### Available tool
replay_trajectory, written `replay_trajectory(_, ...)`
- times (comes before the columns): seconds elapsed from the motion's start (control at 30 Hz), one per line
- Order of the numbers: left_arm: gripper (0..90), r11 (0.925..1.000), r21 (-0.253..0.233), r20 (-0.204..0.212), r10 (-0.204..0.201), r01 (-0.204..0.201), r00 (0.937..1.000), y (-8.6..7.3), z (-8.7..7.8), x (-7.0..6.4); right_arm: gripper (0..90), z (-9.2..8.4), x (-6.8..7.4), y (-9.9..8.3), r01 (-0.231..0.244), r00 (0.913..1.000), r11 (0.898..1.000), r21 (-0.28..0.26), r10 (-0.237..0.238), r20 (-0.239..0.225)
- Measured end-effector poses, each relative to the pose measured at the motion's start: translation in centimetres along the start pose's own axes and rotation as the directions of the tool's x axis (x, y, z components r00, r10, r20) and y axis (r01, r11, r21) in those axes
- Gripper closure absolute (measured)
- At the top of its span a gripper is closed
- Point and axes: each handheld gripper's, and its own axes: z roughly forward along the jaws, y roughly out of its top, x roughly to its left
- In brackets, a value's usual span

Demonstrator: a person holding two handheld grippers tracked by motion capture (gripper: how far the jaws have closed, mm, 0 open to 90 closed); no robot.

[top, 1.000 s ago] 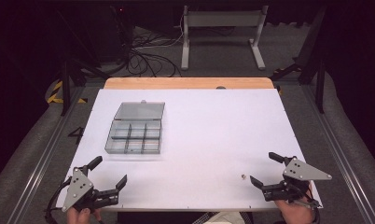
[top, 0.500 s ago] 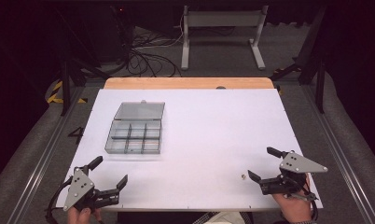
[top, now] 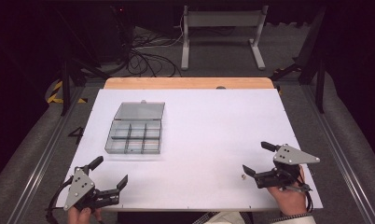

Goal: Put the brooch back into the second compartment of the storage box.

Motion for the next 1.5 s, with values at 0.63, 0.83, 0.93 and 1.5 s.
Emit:
replay_trajectory(0.63,3.0,1.0,0.001,0.002,0.004,-0.004,1.0,0.0,0.0,0.0,0.7,1.2,-0.1,1.4,0.014,0.9999,0.999,0.035,-0.013,-0.011)
replay_trajectory(0.83,3.0,1.0,0.002,0.003,0.002,-0.002,1.0,0.0,0.0,0.0,7.9,1.2,0.0,2.0,0.017,0.9997,0.994,0.111,-0.015,-0.021)
replay_trajectory(0.93,3.0,1.0,0.003,0.002,0.003,-0.003,1.0,0.0,0.0,0.0,10.3,1.2,0.0,2.1,0.018,0.9995,0.991,0.129,-0.014,-0.029)
replay_trajectory(1.5,3.0,1.0,0.006,0.004,0.0,0.0,1.0,0.0,0.0,0.0,23.8,2.1,-0.1,2.2,0.072,0.9964,0.937,0.341,-0.052,-0.067)
